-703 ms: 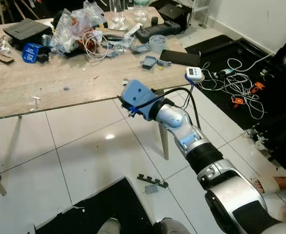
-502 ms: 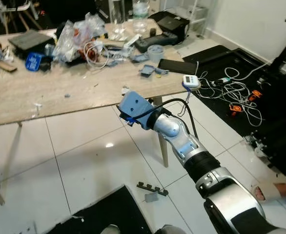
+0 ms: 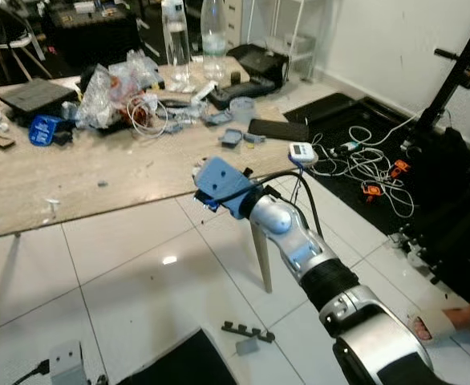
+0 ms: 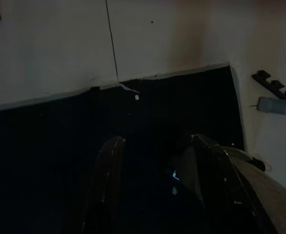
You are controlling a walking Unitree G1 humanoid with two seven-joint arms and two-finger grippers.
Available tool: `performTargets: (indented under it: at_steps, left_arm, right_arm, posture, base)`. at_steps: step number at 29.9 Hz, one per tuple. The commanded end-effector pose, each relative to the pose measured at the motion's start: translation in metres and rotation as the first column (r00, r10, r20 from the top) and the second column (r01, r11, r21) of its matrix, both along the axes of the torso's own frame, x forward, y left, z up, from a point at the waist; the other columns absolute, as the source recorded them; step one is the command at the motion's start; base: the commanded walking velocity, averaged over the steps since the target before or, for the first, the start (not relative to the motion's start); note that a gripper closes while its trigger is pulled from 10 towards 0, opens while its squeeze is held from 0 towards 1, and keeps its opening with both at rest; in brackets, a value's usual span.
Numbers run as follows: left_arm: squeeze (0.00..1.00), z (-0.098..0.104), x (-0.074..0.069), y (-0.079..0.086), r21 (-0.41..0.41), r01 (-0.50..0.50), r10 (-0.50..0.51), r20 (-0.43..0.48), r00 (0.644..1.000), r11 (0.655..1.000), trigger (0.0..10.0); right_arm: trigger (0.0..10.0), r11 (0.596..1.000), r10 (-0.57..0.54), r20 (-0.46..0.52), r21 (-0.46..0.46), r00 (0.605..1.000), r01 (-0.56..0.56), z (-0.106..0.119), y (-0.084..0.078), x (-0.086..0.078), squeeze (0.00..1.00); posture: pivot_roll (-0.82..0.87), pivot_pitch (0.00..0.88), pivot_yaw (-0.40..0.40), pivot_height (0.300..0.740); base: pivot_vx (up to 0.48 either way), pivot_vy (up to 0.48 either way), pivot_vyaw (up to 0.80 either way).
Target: Picking trash to rubbish bin
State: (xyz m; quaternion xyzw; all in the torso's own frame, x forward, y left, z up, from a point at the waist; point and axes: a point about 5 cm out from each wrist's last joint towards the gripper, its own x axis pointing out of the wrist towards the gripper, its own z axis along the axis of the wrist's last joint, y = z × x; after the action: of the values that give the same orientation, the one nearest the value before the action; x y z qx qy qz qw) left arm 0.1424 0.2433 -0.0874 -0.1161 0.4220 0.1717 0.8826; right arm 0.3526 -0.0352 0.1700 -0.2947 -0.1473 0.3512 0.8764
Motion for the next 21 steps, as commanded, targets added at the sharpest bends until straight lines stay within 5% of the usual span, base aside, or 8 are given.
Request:
performTargets:
  at_steps: [1, 10, 21]
  left_arm:
    - [0.00, -0.001, -0.002, -0.001, -0.003, 0.022, -0.022, -0.023, 1.000, 1.000, 10.0]
    - [0.00, -0.004, -0.004, -0.006, -0.009, 0.067, -0.068, -0.047, 0.997, 0.998, 10.0]
    - [0.00, -0.005, 0.000, -0.016, -0.028, 0.103, -0.104, -0.049, 0.993, 0.994, 10.0]
  right_arm:
    - [10.0, 1.000, 0.008, -0.023, 0.008, 1.000, -0.008, -0.002, 0.001, -0.002, 0.00]
    - [10.0, 1.000, -0.029, -0.004, -0.001, 1.000, 0.029, -0.002, -0.009, 0.000, 0.00]
    - [10.0, 0.983, -0.176, -0.004, -0.049, 0.984, 0.175, -0.008, -0.033, 0.007, 0.00]
  posture:
    - [-0.09, 0.025, 0.041, 0.740]
    - [-0.10, 0.027, 0.060, 0.740]
    - [-0.12, 0.042, 0.066, 0.740]
  base:
    - [0.345, 0.000, 0.61]
    - [0.350, 0.000, 0.76]
    - [0.106, 0.000, 0.00]
